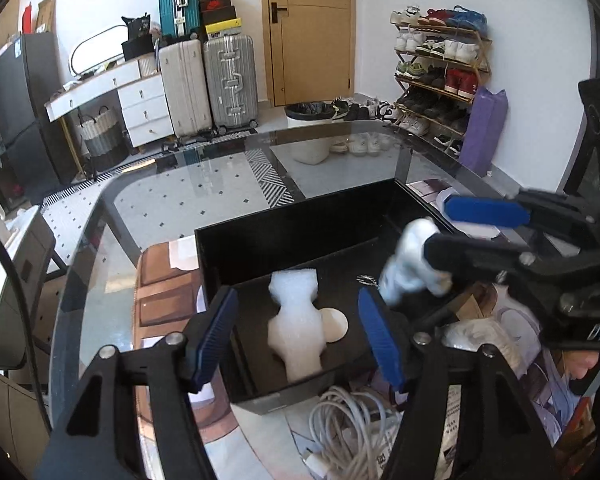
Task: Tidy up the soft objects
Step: 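Lower the doll and foam block into the box and open both grippers, then withdraw both grippers and move the right gripper toward the bagged white cords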
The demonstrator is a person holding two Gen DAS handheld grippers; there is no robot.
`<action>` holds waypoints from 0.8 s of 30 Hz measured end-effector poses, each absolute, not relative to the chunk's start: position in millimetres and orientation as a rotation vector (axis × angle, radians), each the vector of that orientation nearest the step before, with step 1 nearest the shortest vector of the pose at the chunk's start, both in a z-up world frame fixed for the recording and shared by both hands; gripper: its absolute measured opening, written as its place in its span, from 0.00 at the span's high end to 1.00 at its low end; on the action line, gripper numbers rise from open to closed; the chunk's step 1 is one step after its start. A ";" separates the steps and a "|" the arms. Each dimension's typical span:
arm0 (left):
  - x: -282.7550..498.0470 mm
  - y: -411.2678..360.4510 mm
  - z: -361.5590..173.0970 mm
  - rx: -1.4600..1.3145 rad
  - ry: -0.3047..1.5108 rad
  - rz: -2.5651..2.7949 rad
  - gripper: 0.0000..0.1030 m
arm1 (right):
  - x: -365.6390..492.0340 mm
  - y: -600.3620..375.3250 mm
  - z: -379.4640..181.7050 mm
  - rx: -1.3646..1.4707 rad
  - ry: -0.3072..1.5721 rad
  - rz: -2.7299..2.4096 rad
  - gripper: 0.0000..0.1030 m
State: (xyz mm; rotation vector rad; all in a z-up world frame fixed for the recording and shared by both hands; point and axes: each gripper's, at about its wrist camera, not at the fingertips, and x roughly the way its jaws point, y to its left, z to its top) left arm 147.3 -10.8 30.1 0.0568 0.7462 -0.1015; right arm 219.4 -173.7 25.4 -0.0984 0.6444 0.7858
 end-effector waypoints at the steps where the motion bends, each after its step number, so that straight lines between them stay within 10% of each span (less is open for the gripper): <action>1: 146.4 -10.6 31.1 0.053 0.745 -0.098 0.32 | 217.5 -178.0 27.8 -0.098 0.642 0.771 0.36; 7: 121.5 -6.8 43.4 0.031 0.679 -0.074 0.01 | 187.8 -204.0 36.8 -0.071 0.594 0.750 0.01; 24: 53.4 -0.1 51.8 -0.003 0.625 0.009 0.00 | 126.4 -240.7 32.1 -0.019 0.616 0.693 0.01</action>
